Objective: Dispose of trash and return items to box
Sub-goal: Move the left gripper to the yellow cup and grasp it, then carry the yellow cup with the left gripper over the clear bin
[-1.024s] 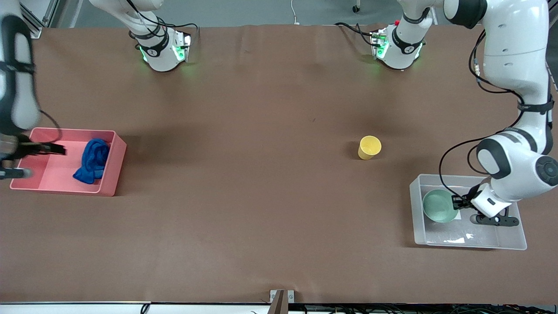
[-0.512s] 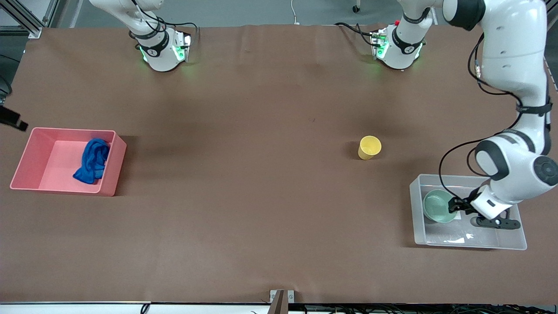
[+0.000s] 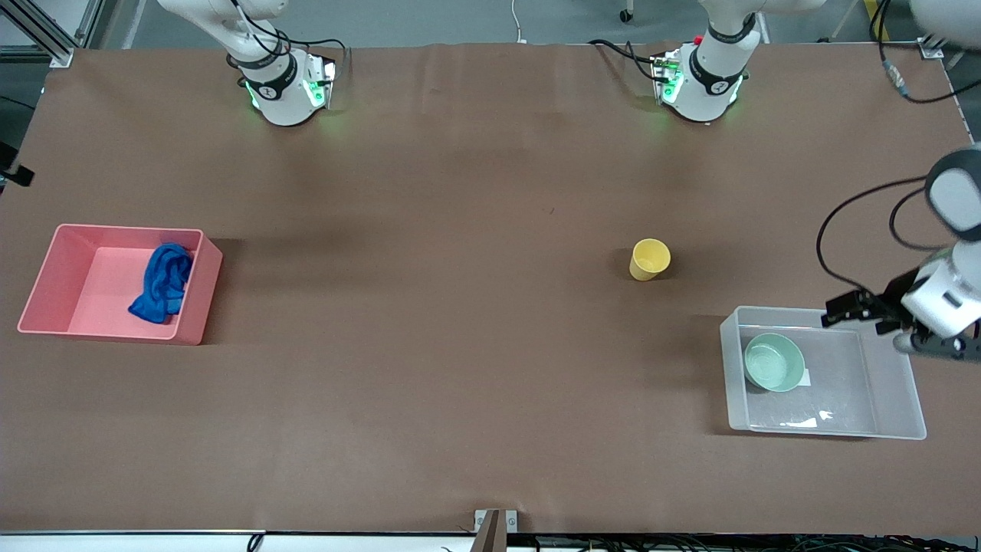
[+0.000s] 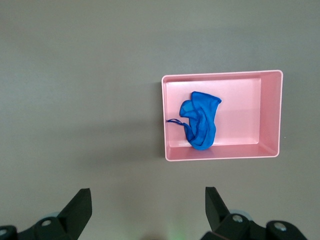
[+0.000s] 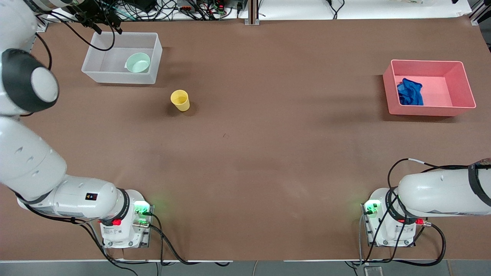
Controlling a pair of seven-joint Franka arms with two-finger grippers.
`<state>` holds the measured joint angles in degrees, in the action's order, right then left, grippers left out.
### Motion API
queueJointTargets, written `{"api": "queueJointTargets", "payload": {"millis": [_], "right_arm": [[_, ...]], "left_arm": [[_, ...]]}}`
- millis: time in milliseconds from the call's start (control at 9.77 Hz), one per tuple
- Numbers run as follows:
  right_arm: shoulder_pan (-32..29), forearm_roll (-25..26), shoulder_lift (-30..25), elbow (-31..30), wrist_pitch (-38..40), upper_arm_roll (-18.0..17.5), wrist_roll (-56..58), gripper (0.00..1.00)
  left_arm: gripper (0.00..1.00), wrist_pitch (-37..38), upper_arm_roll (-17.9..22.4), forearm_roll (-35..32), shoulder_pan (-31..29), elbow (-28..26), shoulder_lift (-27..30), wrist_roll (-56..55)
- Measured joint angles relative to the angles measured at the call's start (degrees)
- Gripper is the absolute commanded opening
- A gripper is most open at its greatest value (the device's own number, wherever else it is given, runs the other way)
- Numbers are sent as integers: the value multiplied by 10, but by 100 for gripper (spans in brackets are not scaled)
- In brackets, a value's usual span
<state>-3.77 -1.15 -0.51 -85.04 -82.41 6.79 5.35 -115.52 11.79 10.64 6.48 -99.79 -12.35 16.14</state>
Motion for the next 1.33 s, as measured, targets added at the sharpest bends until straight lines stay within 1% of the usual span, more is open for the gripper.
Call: {"api": "queueJointTargets", "payload": {"millis": [205, 307, 409, 512, 614, 717, 819, 1024, 1126, 1228, 1331], "right_arm": [[0, 1, 1, -1, -3, -17, -30, 100], [0, 1, 1, 1, -4, -25, -55, 100], [0, 2, 1, 4, -4, -28, -58, 100], [-2, 3, 0, 5, -4, -27, -46, 100], [-3, 4, 0, 7, -5, -26, -35, 100], [-3, 7, 0, 9, -5, -26, -31, 100], [-3, 14, 0, 11, -5, -26, -28, 100], [-3, 20, 0, 13, -5, -27, -26, 100], [-3, 20, 0, 14, -5, -27, -26, 100], [-3, 20, 0, 16, -5, -27, -26, 100], [-3, 20, 0, 16, -5, -28, -26, 100]], "left_arm": [[100, 1, -70, -62, -1, -86, 84, -106], [98, 0, -109, -72, -2, -122, 109, -147], [98, -14, -141, -74, -4, -155, 119, -176], [98, -63, -167, -74, -5, -197, 120, -200], [98, -131, -191, -74, -7, -246, 114, -221], [97, -180, -213, -74, -7, -284, 101, -239], [97, -198, -224, -75, -6, -302, 86, -246], [93, -215, -229, -78, -6, -310, 52, -246], [93, -222, -235, -85, -6, -311, 33, -246], [84, -226, -240, -100, -5, -313, 15, -247], [54, -234, -242, -110, -5, -314, -2, -247]]}}
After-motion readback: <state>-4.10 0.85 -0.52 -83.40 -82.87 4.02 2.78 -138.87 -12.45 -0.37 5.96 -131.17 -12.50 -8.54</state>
